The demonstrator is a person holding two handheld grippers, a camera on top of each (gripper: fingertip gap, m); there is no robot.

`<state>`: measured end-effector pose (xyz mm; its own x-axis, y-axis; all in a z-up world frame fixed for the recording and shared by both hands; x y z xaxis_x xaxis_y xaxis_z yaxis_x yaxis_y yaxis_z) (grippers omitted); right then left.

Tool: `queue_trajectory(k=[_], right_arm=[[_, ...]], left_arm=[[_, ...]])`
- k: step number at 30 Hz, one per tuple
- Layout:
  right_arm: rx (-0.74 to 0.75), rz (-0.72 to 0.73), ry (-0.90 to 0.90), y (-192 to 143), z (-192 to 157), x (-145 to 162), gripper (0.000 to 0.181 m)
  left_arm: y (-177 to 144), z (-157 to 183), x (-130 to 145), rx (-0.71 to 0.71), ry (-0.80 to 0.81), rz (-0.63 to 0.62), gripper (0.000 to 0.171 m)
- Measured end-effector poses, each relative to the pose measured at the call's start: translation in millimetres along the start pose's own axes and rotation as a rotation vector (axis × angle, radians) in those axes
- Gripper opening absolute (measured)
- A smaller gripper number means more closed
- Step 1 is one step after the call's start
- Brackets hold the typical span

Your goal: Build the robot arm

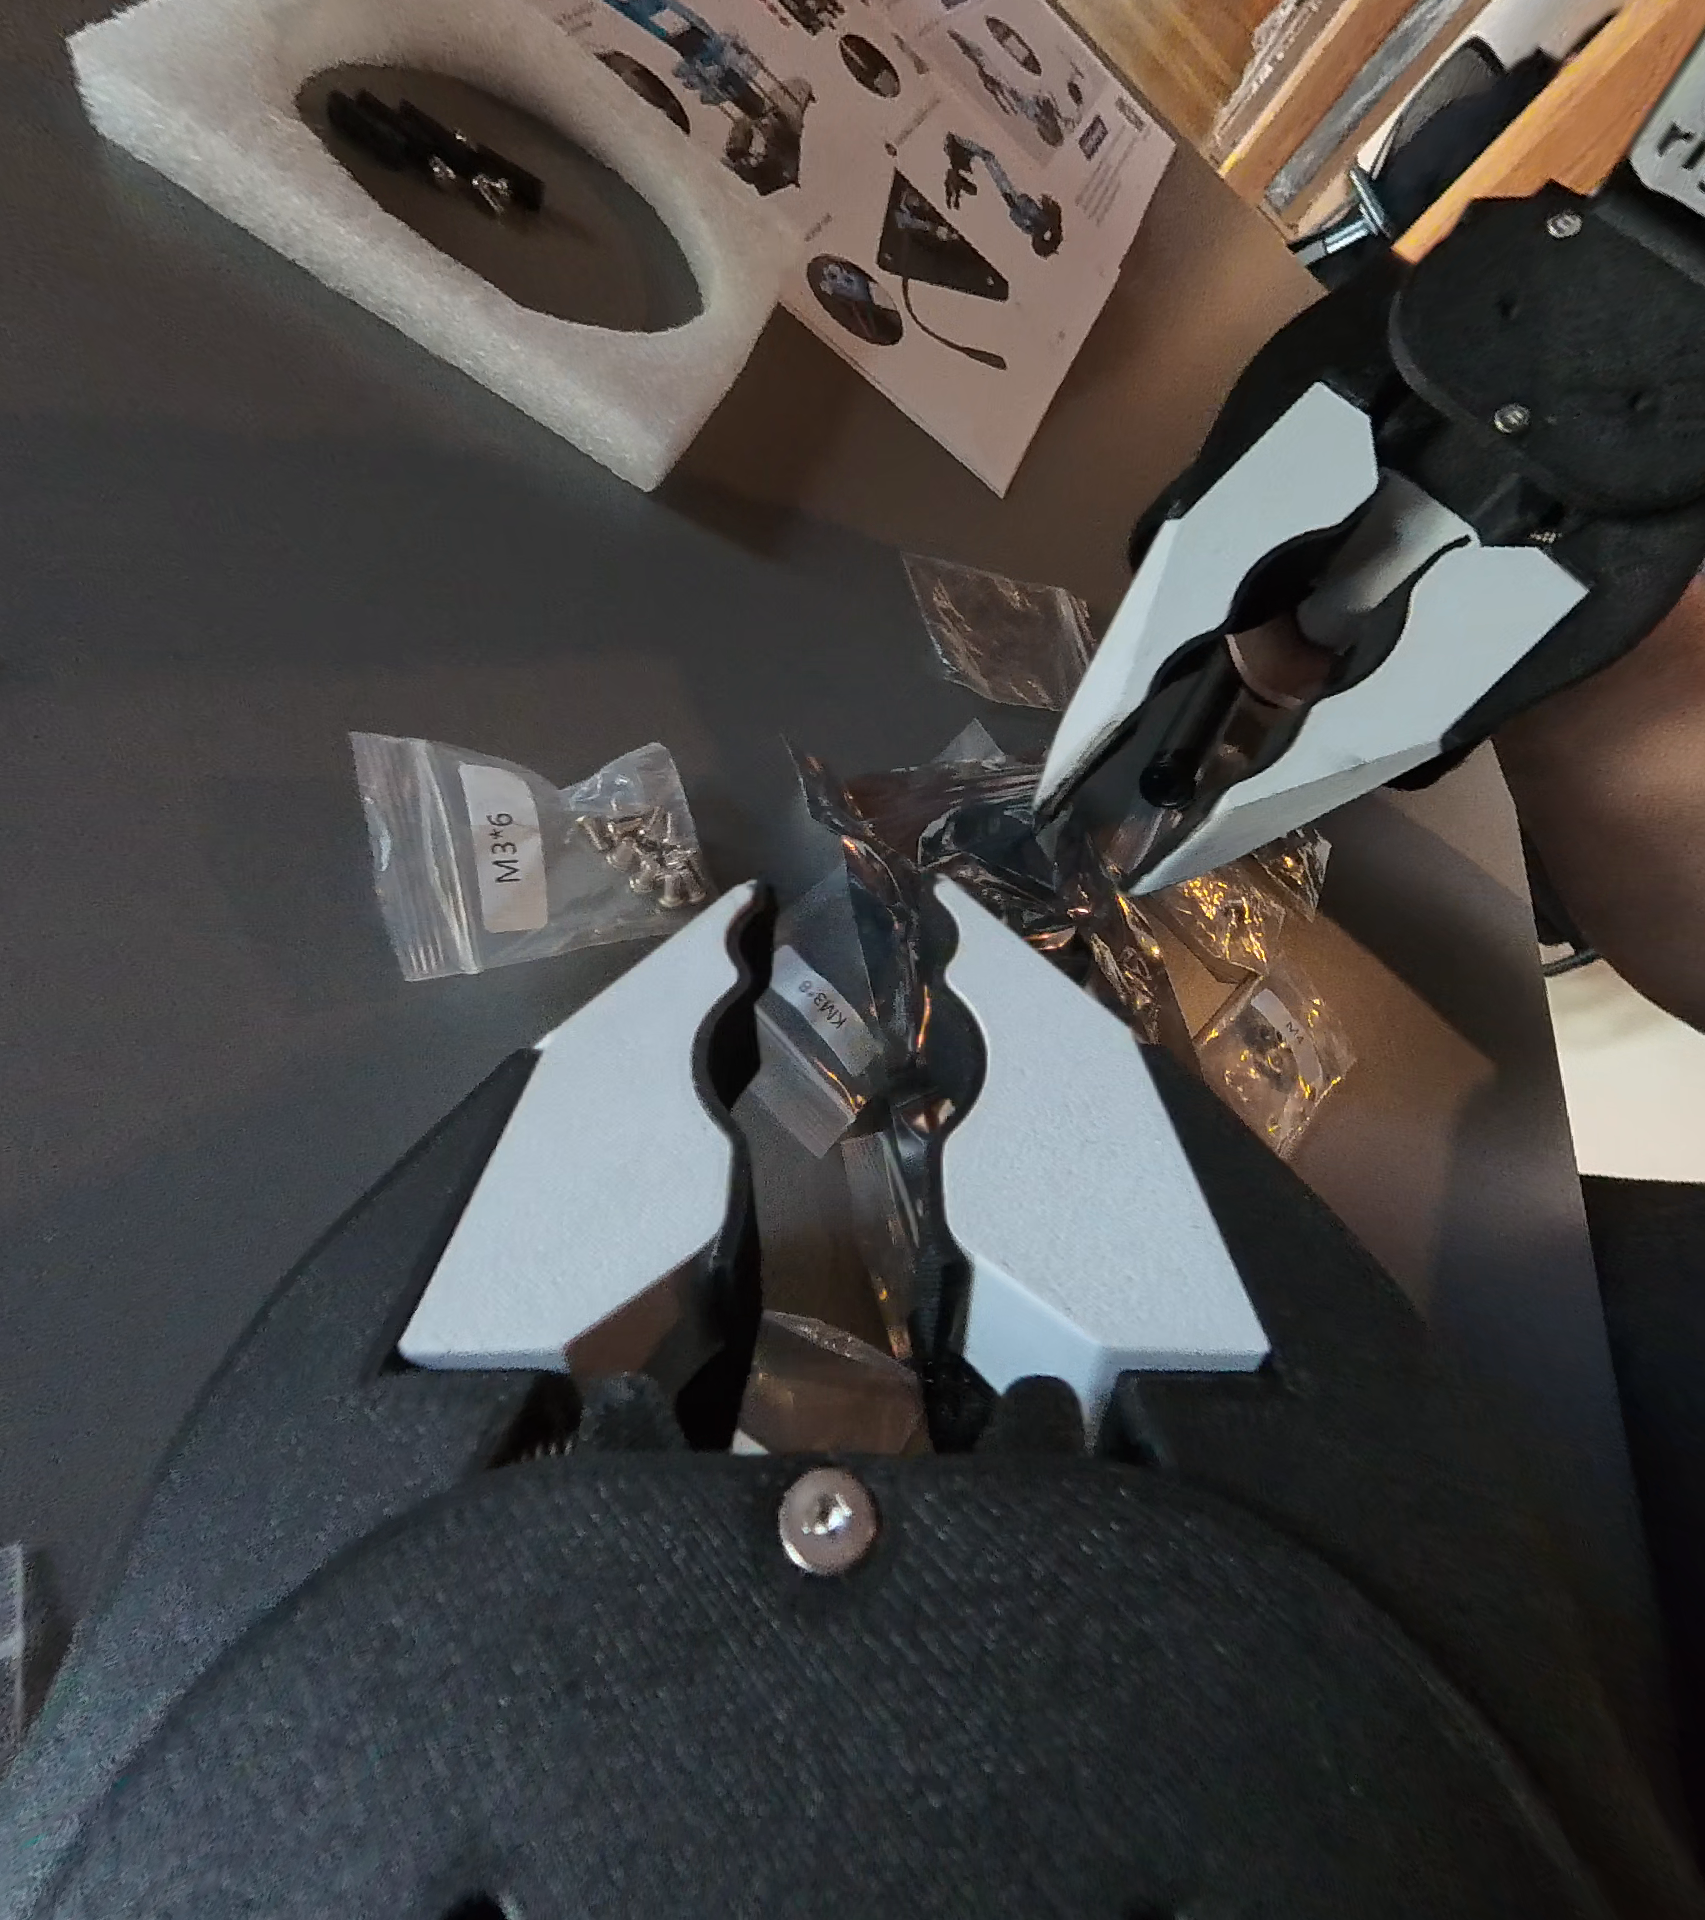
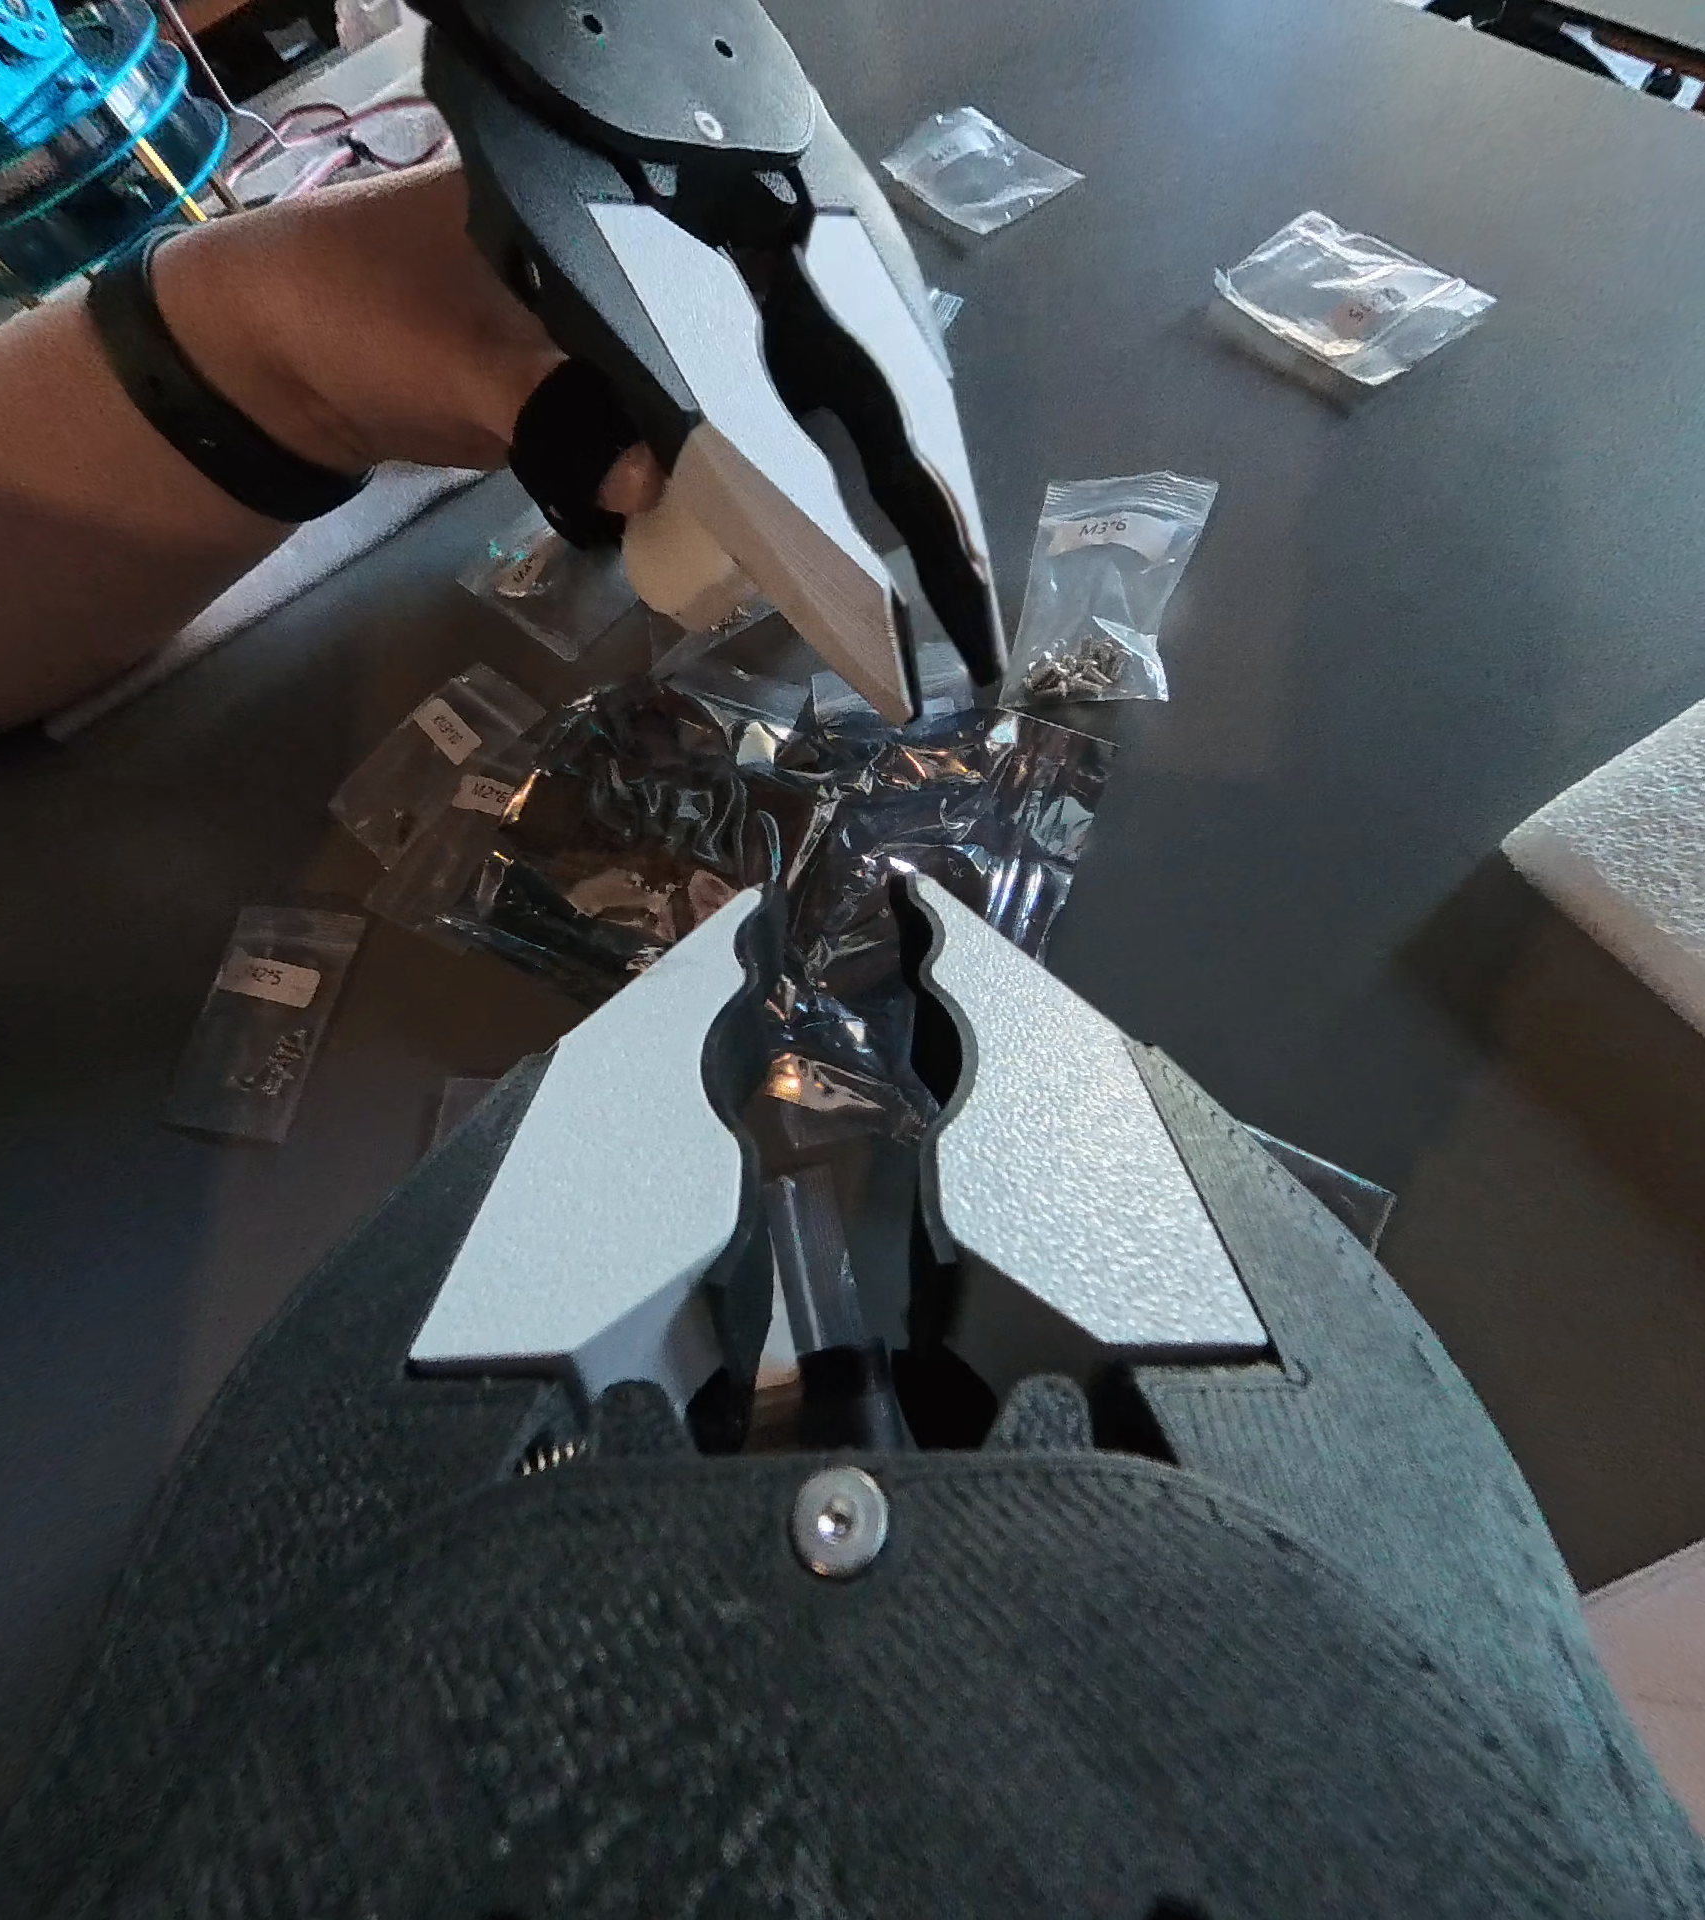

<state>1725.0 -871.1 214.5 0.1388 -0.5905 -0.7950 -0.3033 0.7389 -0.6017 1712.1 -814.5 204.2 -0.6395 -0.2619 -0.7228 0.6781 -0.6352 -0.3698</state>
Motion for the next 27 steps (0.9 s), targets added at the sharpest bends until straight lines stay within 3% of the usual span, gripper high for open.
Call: queue_trajectory(k=[5,7,9,14,16,20,27], right_arm=[[0.008,0.010,-0.007,-4,-2,-1,0.023],[0.000,0.017,-0.003,-4,-6,0,0.023],[0.011,0.012,-0.019,-3,-7,3,0.023],[0.053,0.009,-0.067,-1,-6,9,0.023],[0.064,0.023,-0.064,-3,-3,8,0.023],[0.076,0.069,-0.047,-15,1,5,0.023],[0.088,0.072,-0.045,-26,6,0,0.022]], left_arm=[[0,-1,3,0.021,-0.041,-0.005,0.029],[1,0,3,0.032,-0.045,-0.004,0.024],[3,3,6,0.056,-0.047,-0.018,0.004],[2,3,5,0.052,-0.050,-0.015,0.000],[-2,1,3,0.036,-0.055,-0.001,0.002],[-8,-2,-2,0.012,-0.093,0.025,0.030],[-6,-1,-8,0.006,-0.109,-0.021,0.019]])
Point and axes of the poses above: each gripper's, where its closed fingertips meet, y out along the fingers, x out of its underside, z = x × y across the jaws, the point moved 1 cm from there along -y, back along the fingers, and after that the axes turned 14 degrees about x, right-handed, at the moved point
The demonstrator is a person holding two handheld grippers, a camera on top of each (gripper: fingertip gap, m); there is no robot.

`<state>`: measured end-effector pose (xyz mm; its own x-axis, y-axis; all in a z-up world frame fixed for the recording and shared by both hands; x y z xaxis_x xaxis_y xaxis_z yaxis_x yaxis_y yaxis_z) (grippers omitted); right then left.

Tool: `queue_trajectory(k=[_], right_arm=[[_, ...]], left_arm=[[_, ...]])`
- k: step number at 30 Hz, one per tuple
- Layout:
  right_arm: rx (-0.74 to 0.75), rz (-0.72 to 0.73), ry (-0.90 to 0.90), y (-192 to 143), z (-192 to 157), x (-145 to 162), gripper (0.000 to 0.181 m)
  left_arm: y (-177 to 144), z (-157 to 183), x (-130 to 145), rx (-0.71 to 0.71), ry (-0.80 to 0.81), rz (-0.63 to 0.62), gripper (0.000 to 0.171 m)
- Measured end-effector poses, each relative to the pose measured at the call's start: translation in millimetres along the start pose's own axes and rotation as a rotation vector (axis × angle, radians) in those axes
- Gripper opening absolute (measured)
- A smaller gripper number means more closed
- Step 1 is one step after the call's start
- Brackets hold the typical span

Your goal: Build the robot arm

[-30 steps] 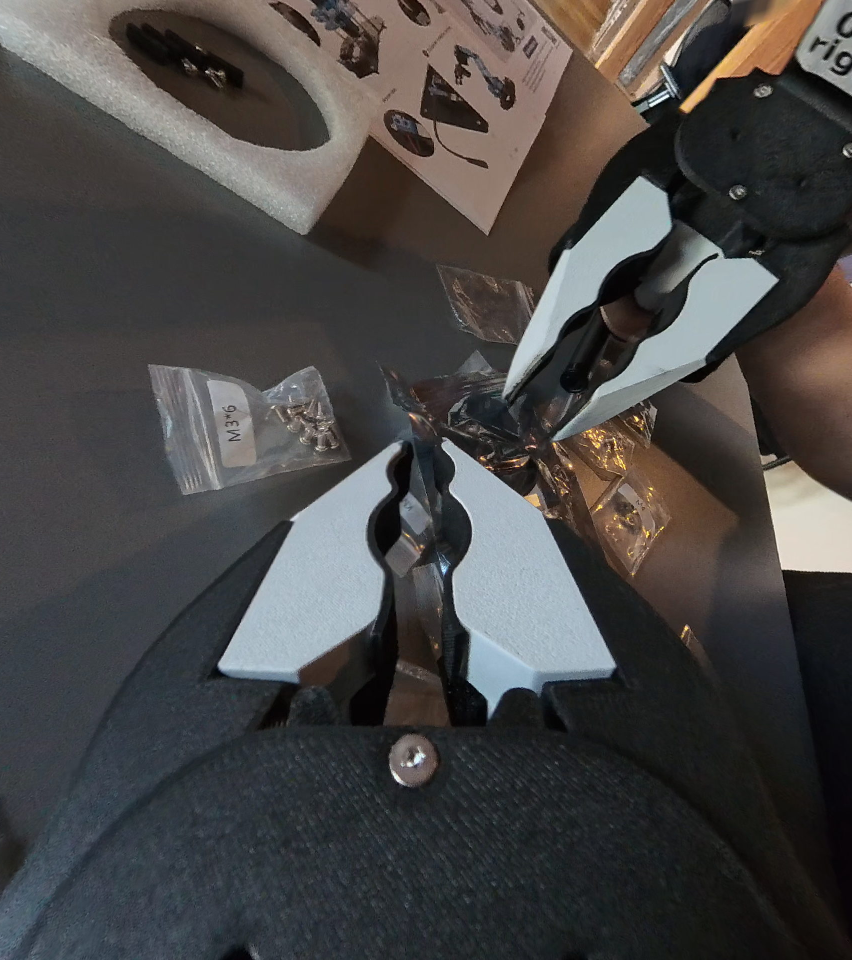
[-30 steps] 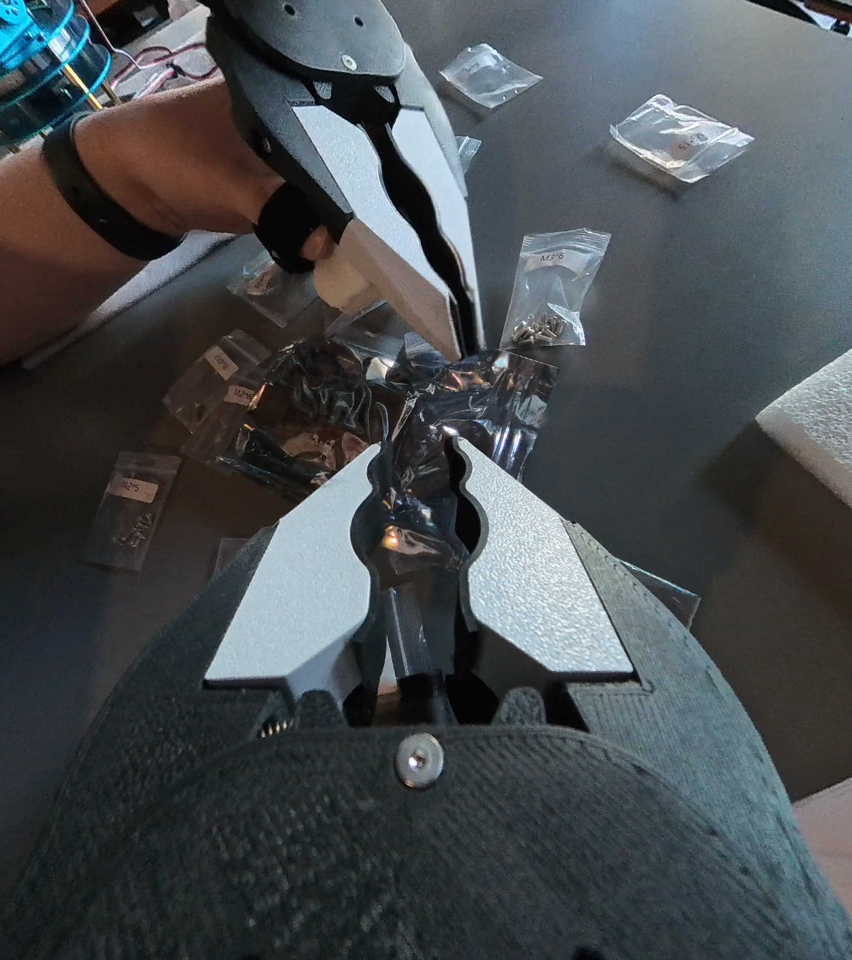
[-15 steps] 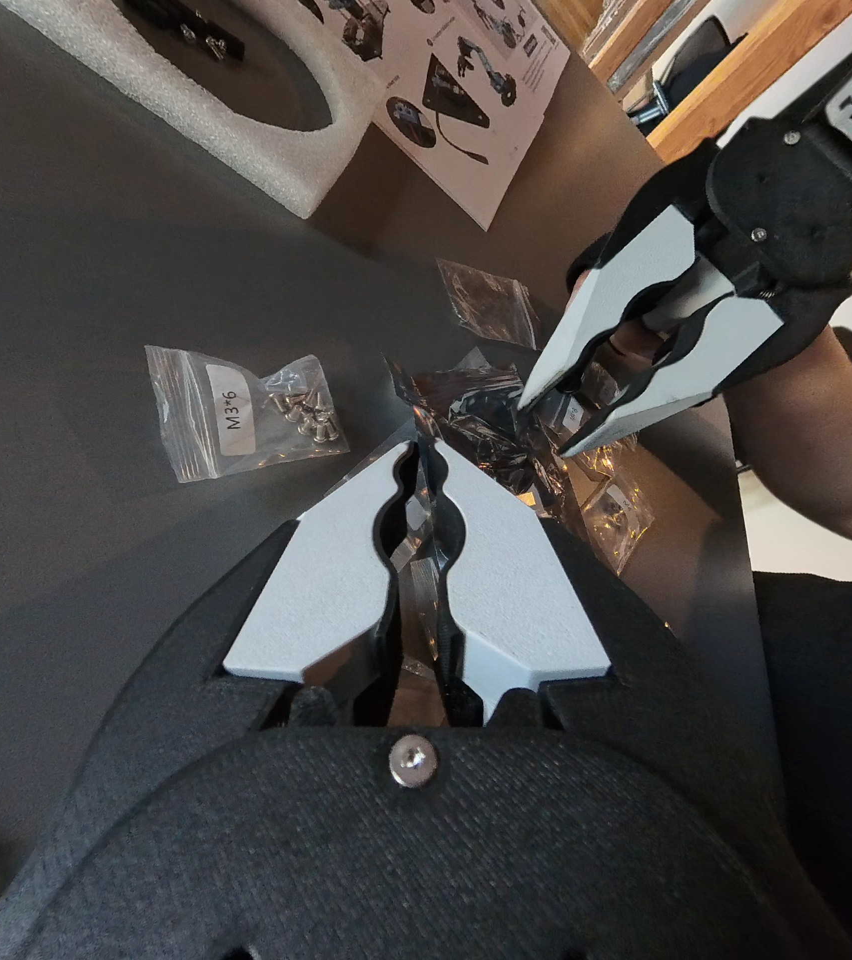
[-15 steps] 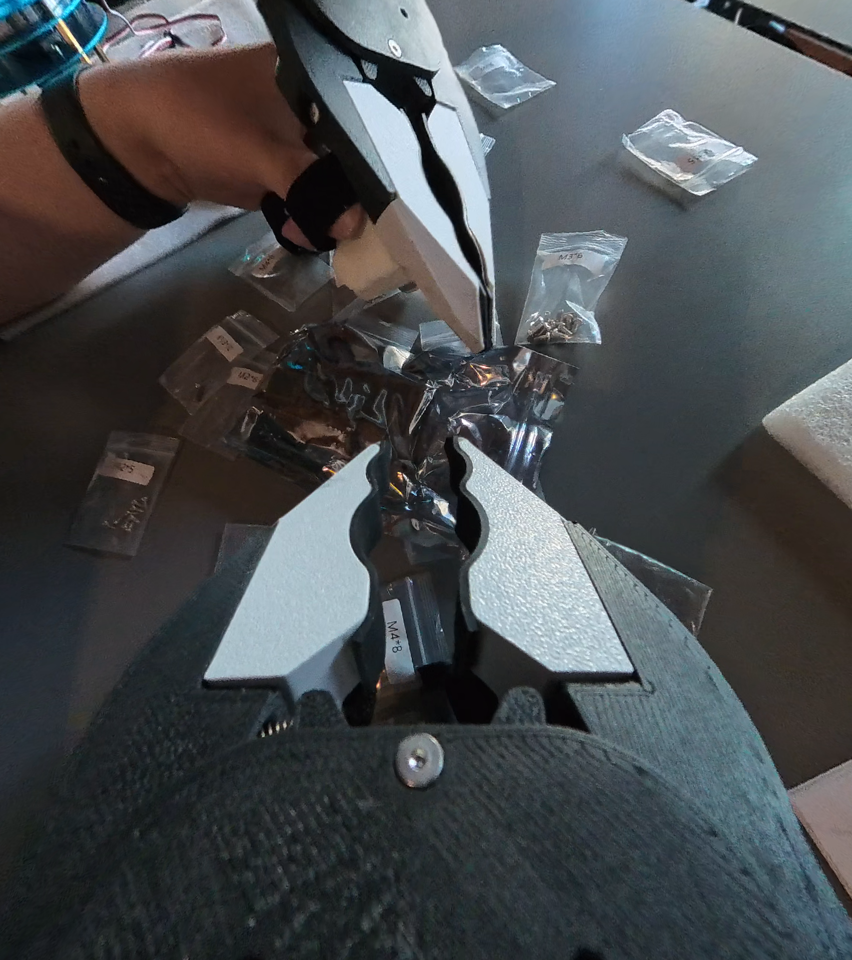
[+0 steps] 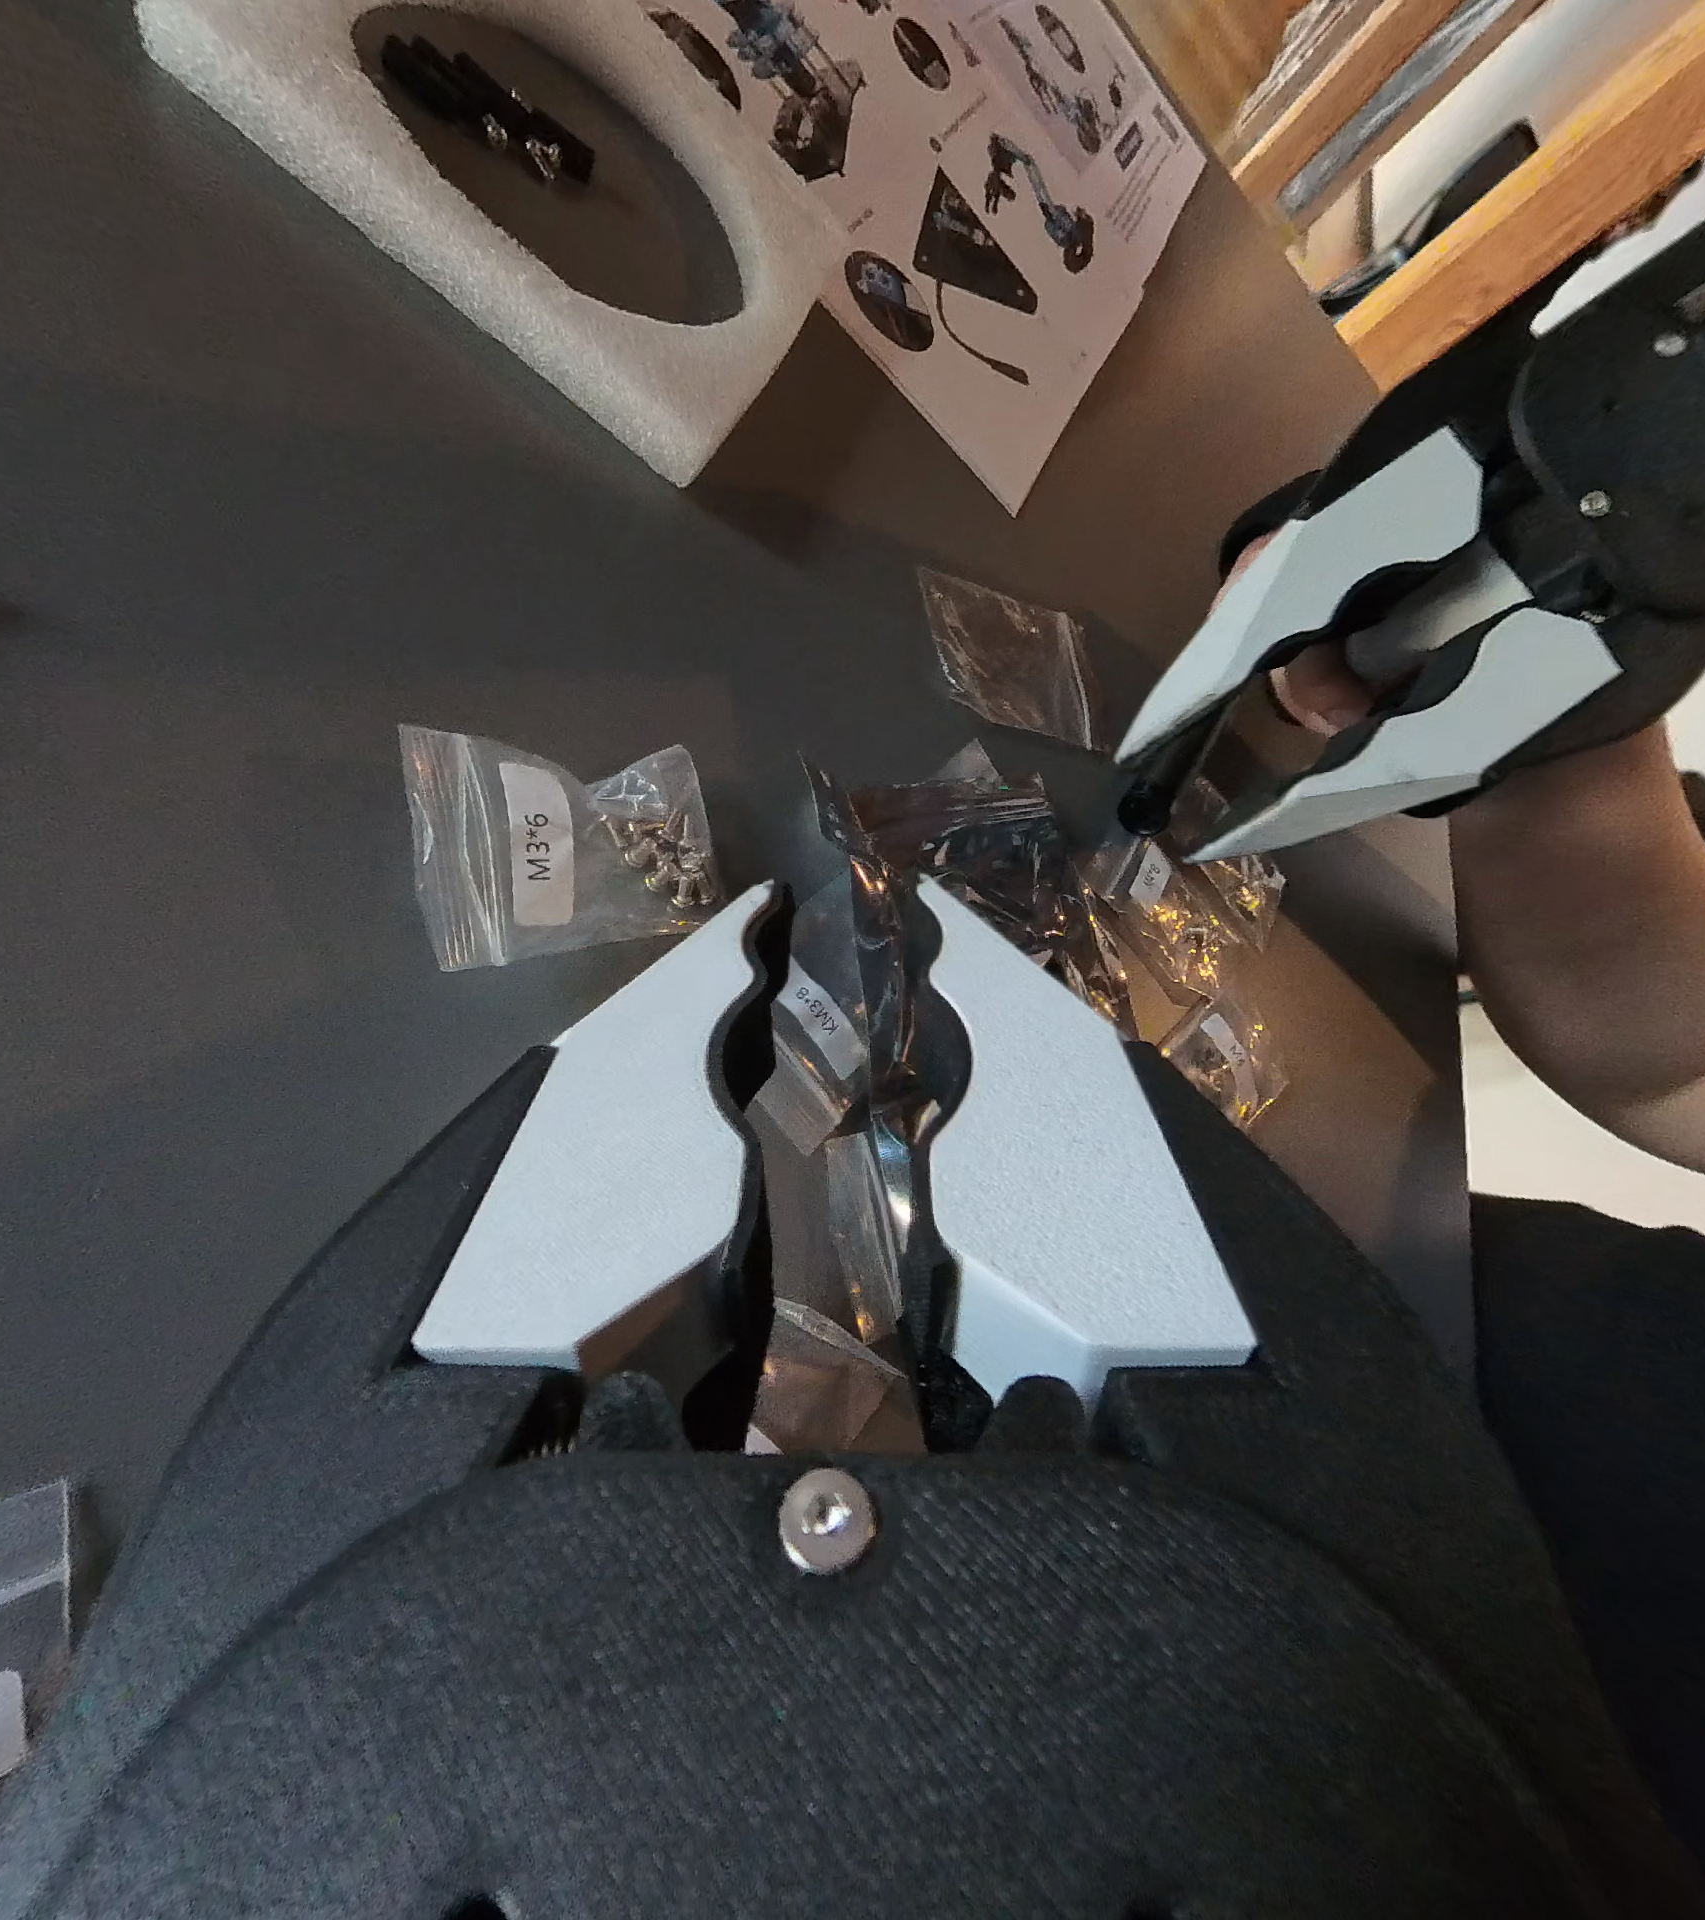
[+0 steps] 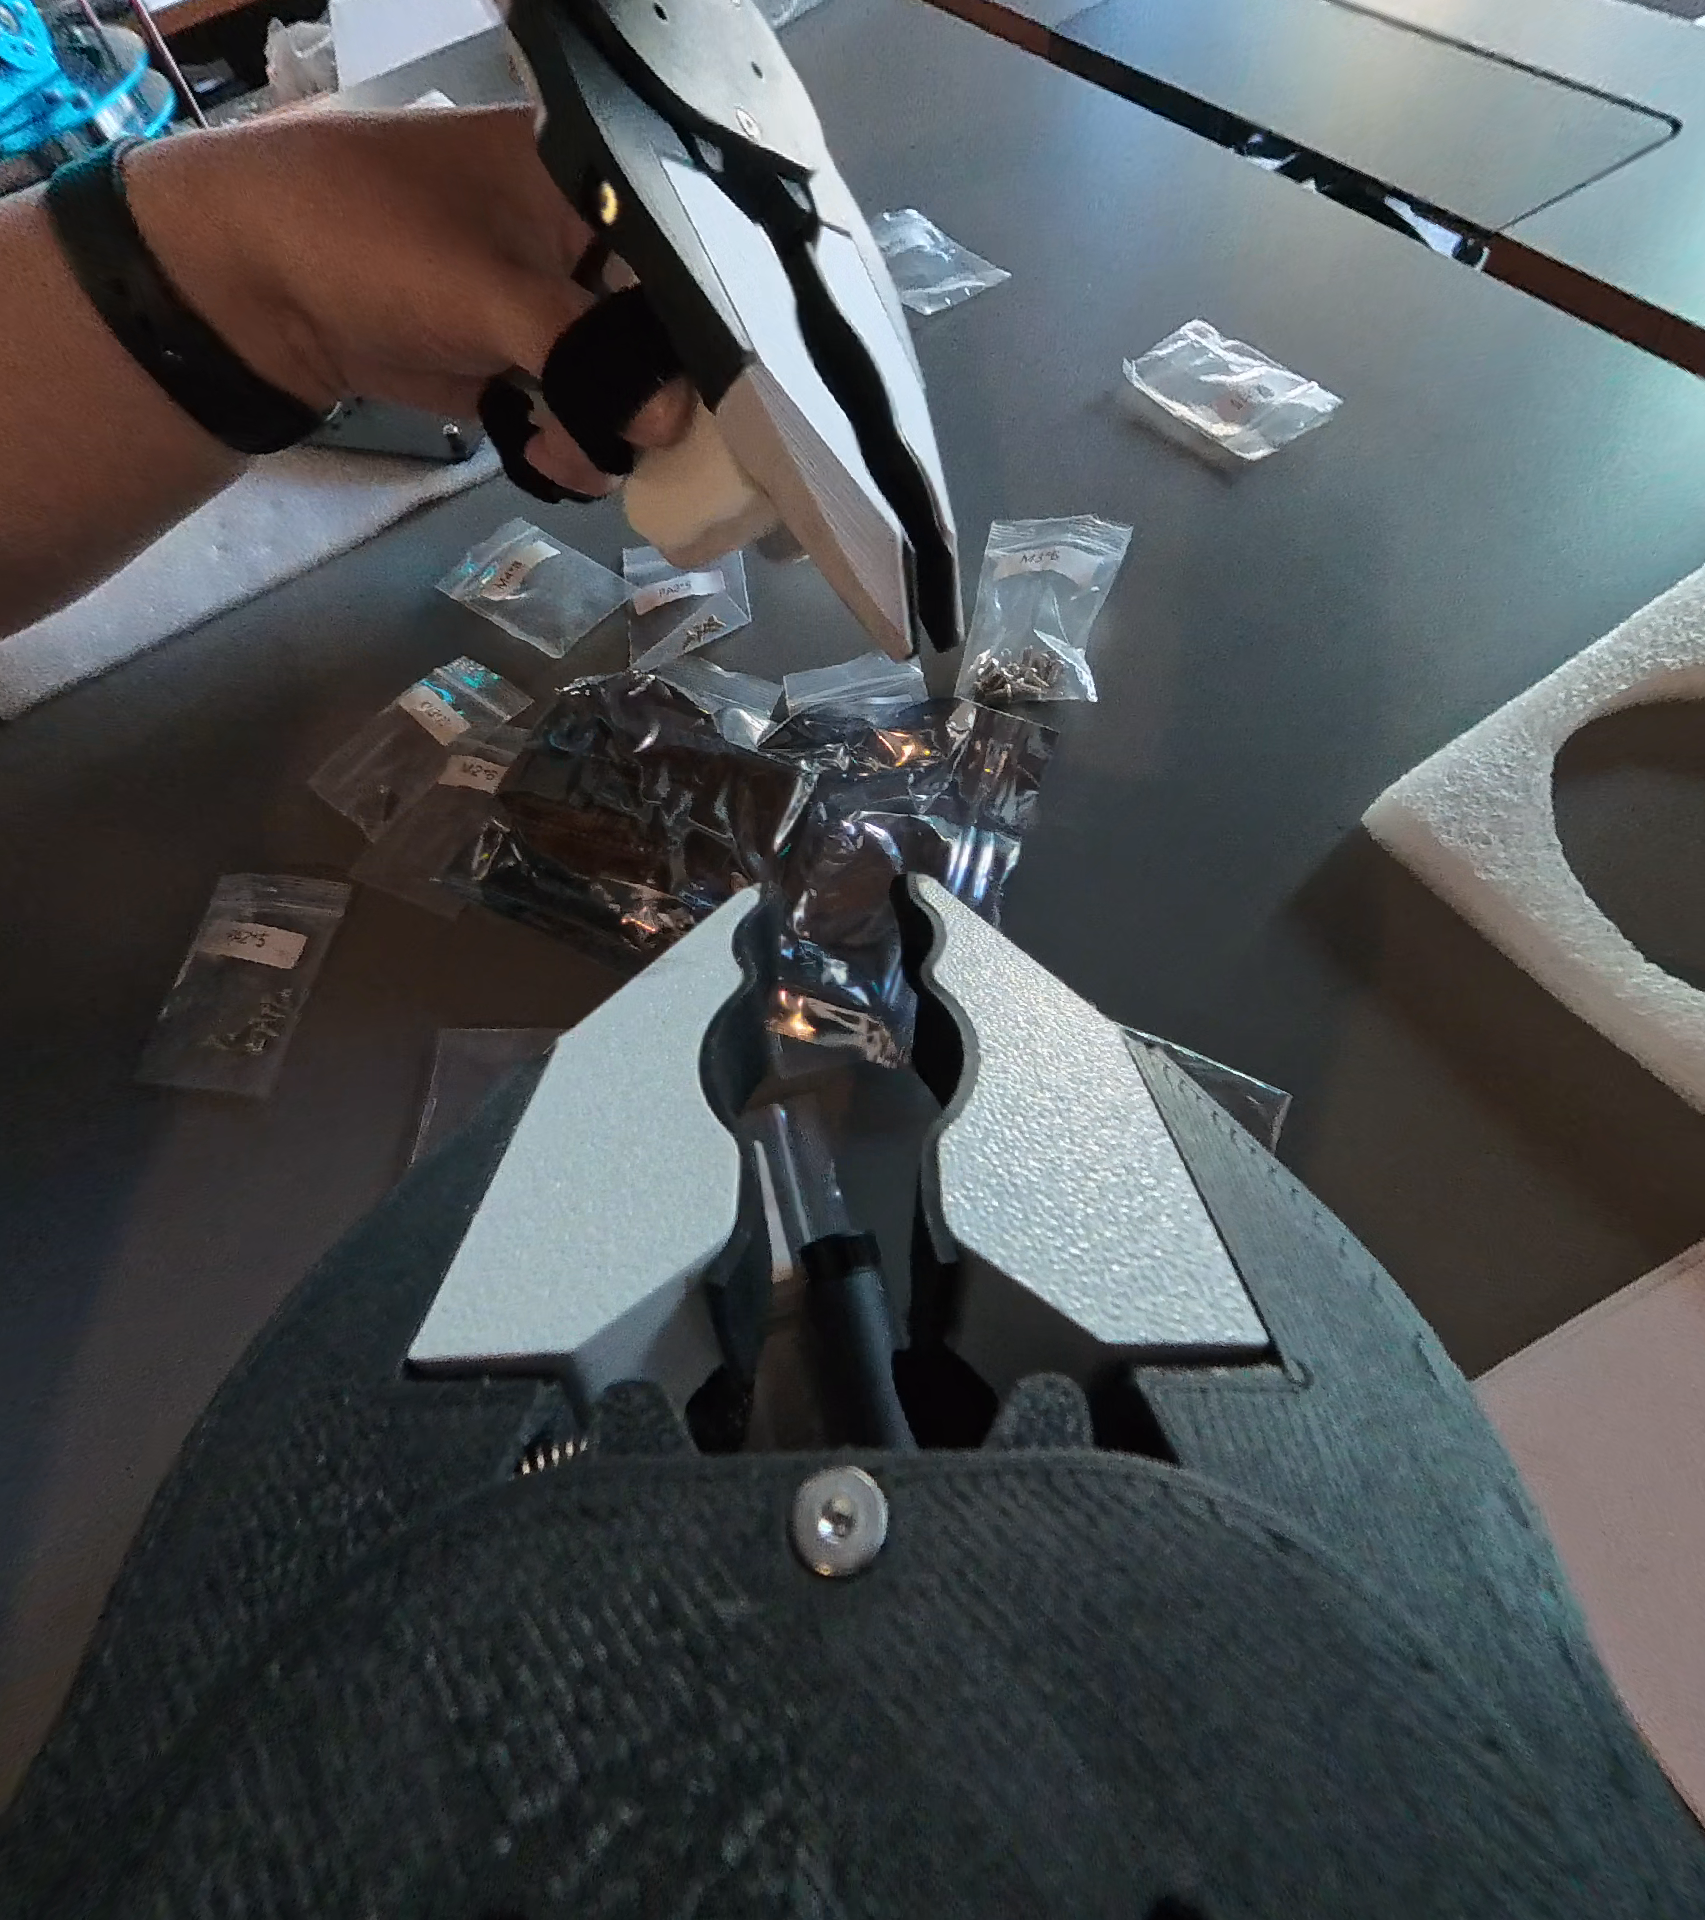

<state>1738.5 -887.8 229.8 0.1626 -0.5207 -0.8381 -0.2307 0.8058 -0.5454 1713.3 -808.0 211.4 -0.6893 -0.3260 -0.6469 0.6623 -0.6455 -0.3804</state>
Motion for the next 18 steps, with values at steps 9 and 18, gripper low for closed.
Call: queue_trajectory(k=[9,18], right_arm=[[-0.007,-0.038,-0.012,14,-4,13,0.023],[0.028,-0.121,-0.071,22,-1,25,0.024]], left_arm=[[16,-10,4,-0.019,-0.023,-0.070,0.030],[35,1,7,0.119,-0.065,-0.151,0.007]])
Point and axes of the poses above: each gripper's, where its closed fingertips meet, y out along the fingers, x out of its underside, z = x × y across the jaws, the point moved 1 cm from there along -y, back along the fingers, and after that the axes turned 14 degrees about x, right-handed, at the moved point
